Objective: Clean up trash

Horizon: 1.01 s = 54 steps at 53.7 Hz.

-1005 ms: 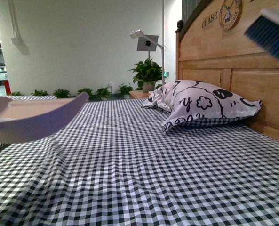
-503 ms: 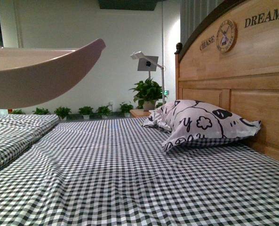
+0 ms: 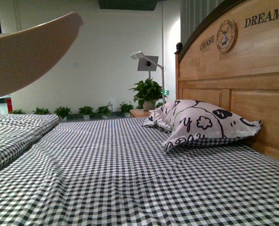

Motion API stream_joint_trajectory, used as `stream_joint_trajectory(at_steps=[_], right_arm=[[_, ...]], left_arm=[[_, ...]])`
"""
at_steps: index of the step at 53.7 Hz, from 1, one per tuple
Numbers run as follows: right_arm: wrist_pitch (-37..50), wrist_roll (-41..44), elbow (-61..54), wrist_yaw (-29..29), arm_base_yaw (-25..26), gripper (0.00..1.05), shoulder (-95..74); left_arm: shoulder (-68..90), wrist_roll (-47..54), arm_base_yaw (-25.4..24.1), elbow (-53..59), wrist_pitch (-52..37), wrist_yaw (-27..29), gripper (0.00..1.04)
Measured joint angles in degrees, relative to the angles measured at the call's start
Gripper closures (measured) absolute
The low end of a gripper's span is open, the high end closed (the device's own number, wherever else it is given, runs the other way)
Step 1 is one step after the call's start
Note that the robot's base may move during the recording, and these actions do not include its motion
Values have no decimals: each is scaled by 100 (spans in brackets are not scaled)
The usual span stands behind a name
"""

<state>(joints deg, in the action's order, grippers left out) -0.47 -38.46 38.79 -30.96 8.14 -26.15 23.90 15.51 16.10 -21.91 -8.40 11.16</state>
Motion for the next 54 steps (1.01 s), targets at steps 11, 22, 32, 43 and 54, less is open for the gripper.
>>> stream_joint_trajectory(at_steps=[11,22,32,43,54], right_arm=[[-4,61,0,-4,28,83,0],[-4,72,0,-7,28,83,0],[-4,74,0,-4,28,83,0],[-4,74,0,-7,31,83,0],[-4,74,0,-7,31,83,0]], left_arm=[[-24,-37,42,15,9,24,76],[-24,-39,42,15,9,24,76],[-24,-39,42,15,9,24,76],[-24,-39,42,15,9,24,76],[-24,-39,42,15,9,24,76]])
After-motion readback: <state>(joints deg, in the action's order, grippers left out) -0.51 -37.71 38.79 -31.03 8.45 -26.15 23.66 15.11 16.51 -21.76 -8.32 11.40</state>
